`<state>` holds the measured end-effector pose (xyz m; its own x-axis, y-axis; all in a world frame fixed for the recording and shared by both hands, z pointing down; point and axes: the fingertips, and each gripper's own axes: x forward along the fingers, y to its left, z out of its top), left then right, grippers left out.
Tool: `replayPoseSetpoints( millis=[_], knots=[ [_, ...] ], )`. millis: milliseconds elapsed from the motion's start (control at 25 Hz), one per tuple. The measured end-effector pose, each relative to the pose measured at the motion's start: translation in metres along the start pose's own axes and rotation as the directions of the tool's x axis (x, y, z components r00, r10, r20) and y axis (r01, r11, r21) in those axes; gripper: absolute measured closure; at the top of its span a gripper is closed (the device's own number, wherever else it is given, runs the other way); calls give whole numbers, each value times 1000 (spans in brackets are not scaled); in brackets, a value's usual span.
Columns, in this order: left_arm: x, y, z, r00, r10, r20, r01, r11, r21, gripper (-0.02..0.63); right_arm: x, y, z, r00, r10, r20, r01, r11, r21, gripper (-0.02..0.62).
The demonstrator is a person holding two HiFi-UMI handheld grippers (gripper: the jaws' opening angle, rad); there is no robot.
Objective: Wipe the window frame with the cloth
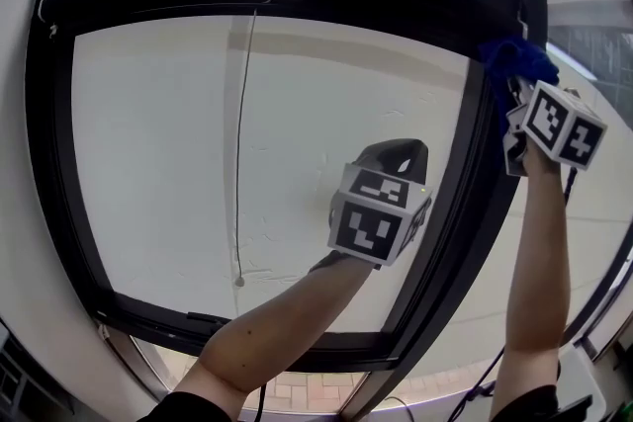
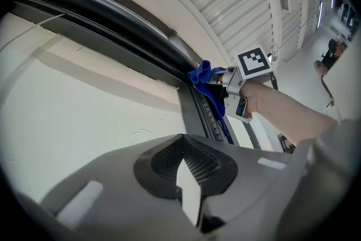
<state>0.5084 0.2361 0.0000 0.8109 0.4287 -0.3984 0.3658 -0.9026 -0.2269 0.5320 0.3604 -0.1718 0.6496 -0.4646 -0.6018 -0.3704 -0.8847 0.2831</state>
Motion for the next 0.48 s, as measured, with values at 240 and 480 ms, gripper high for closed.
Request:
replayPoseSetpoints(
  millis=[240,480],
  knots=[
    [-9,3,-14,1000,12,-26,-12,1000,-21,615,-6,2,-9,1000,-12,0,12,1000,-4,545],
    [-13,-4,-30,998,9,-60,-11,999,-43,615,-20,6,-27,1000,-10,-10,10,1000,3,545]
  ],
)
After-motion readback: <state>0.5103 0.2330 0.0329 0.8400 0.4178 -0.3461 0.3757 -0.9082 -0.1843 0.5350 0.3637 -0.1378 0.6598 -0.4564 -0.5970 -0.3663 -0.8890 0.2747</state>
